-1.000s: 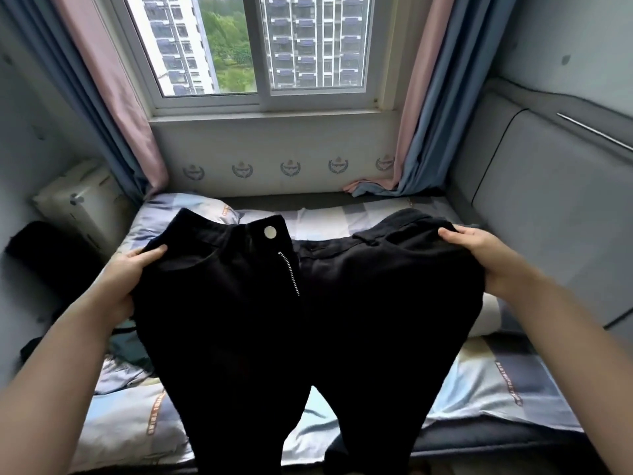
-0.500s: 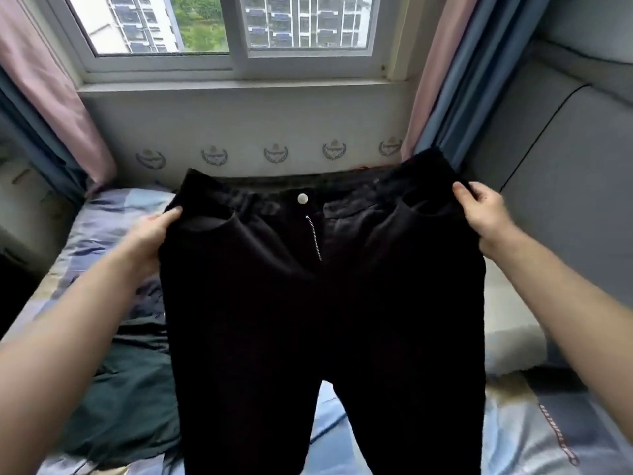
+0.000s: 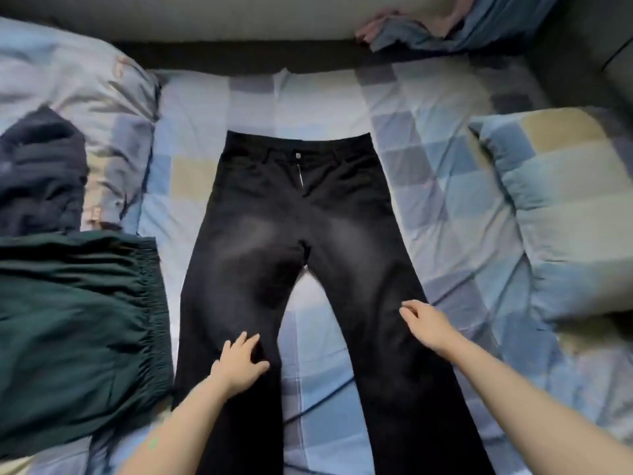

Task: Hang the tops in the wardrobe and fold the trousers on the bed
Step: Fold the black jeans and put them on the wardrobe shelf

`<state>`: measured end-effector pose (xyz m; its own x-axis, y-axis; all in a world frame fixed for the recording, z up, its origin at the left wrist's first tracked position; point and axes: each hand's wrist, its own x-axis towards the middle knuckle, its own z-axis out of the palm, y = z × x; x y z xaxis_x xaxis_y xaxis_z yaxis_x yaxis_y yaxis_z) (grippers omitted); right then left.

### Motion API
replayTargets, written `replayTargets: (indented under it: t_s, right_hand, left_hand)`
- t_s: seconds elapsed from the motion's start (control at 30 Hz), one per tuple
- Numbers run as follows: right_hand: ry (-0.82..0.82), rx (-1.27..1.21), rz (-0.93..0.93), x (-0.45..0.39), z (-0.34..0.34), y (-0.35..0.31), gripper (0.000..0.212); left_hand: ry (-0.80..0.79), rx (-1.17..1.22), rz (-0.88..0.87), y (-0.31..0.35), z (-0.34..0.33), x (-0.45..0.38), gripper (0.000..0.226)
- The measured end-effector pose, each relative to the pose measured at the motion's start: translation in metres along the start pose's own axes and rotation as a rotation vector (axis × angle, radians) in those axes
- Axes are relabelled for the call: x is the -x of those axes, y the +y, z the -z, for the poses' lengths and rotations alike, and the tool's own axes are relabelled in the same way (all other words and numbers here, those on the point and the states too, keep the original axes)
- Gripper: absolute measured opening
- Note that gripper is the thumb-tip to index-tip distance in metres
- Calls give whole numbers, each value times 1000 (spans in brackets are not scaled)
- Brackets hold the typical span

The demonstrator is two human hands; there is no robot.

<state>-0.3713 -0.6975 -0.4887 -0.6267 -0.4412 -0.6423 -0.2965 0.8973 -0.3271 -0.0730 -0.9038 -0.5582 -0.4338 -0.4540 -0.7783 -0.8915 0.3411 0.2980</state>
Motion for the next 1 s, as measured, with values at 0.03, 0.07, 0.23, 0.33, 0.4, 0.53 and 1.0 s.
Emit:
replayTargets:
  t_s: [0.03, 0.07, 0.23, 0.33, 0.4, 0.53, 1.0]
  right_hand:
    - [-39, -3, -29, 2, -27, 15, 35]
    - [-69, -20, -44, 5, -46, 25, 32]
    - [-137, -130, -73, 6, -138, 30, 23]
    - [-172, -198, -59, 10, -179, 12, 18]
    - [-256, -274, -65, 17, -204, -8, 20]
    - [-452, -455, -57, 39, -249, -52, 23]
    - [-781, -646, -181, 127, -294, 7, 20]
  left_hand:
    - [-46, -24, 28, -16, -31, 3, 75]
    - [-75, -40, 30, -26, -49, 7, 76]
    - [42, 69, -85, -63, -102, 23, 62]
    - [296, 476, -43, -71, -105, 34, 29]
    - [585, 560, 116, -85, -100, 39, 25]
    - [682, 446, 487, -137, -104, 49, 39]
    - [-272, 885, 334, -226, -161, 148, 49]
